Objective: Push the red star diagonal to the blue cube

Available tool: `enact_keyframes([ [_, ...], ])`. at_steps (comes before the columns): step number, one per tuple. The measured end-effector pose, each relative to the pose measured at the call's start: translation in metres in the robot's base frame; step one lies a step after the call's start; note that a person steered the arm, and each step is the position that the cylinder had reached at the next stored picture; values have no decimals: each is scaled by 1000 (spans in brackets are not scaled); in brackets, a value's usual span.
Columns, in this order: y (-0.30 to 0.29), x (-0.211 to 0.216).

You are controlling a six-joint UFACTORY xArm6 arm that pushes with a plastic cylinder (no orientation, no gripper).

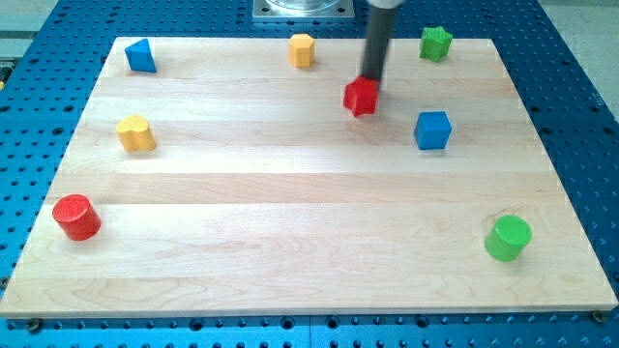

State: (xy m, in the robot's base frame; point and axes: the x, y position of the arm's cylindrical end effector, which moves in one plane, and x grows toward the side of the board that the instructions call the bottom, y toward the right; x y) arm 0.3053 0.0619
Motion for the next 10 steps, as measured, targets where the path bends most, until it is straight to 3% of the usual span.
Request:
enact_keyframes([
  [1,-58,26],
  [4,-57,40],
  [5,-68,87],
  [6,-66,94],
  [8,-18,11],
  [10,28,10],
])
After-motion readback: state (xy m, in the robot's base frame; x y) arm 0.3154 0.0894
